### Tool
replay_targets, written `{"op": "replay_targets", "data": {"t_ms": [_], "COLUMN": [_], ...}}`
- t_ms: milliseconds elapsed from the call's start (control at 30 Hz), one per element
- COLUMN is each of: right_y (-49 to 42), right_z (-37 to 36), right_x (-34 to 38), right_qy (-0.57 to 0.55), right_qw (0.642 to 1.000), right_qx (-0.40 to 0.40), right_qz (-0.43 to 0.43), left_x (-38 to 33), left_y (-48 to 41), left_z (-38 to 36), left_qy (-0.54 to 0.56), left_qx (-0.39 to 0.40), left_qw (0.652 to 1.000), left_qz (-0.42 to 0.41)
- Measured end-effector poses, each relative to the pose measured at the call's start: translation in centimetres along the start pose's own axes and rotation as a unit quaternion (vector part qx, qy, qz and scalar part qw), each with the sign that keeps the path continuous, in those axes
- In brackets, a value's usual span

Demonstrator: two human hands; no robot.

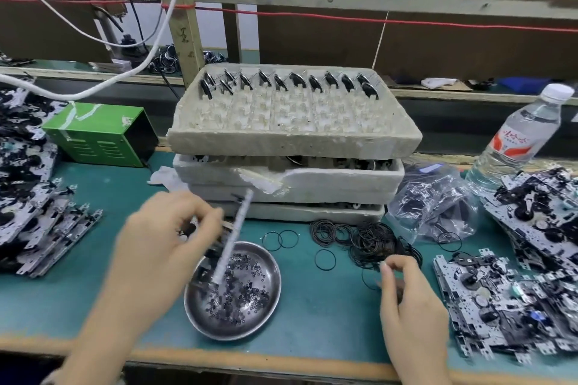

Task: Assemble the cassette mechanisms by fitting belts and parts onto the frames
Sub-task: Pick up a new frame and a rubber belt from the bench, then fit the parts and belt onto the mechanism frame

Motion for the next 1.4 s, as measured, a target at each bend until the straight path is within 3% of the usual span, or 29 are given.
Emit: {"op": "replay_targets", "data": {"t_ms": [100,200,300,433,600,733,900,1100,1233,1400], "right_y": [-0.2,-0.5,-0.1,0.1,0.7,1.6,1.2,1.9,1.8,1.6], "right_z": [0.7,2.1,2.7,2.7,0.9,0.1,-0.5,0.3,0.3,-0.1], "right_x": [-1.1,-1.8,-2.2,-2.7,-2.1,-0.9,-0.4,-1.2,-1.3,-1.3], "right_qy": [-0.024,-0.070,-0.107,-0.139,-0.154,-0.178,-0.246,-0.184,-0.166,-0.155], "right_qw": [1.000,0.990,0.977,0.971,0.986,0.981,0.968,0.969,0.969,0.974], "right_qx": [-0.013,-0.119,-0.182,-0.192,-0.057,-0.070,-0.041,-0.164,-0.181,-0.161], "right_qz": [-0.010,-0.022,-0.031,-0.036,-0.037,-0.013,-0.020,-0.027,-0.005,0.029], "left_x": [-3.4,-5.4,-5.5,-4.7,-4.7,-4.8,-5.6,-5.6,-3.4,1.3], "left_y": [1.8,3.5,4.7,4.7,4.7,5.3,4.3,-2.7,-9.8,-18.2], "left_z": [-4.8,-10.4,-14.0,-14.1,-13.9,-15.6,-12.8,-4.8,1.4,1.8], "left_qy": [0.142,0.232,0.251,0.147,0.018,-0.164,-0.202,-0.039,-0.111,-0.263], "left_qx": [0.111,0.242,0.309,0.263,0.209,0.276,0.179,0.043,-0.094,-0.002], "left_qw": [0.982,0.936,0.899,0.936,0.973,0.945,0.963,0.998,0.988,0.945], "left_qz": [0.055,0.104,0.179,0.180,0.098,0.060,-0.025,0.025,0.056,0.192]}}
Point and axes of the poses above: each hand's wrist, its own y-axis away from the middle knuckle, its own z-axis out of the back of the hand, x = y × z, the point moved 4 cm from there along -y, towards the middle knuckle, and after that the axes turned 2 degrees about x, right-handed, at the moved point
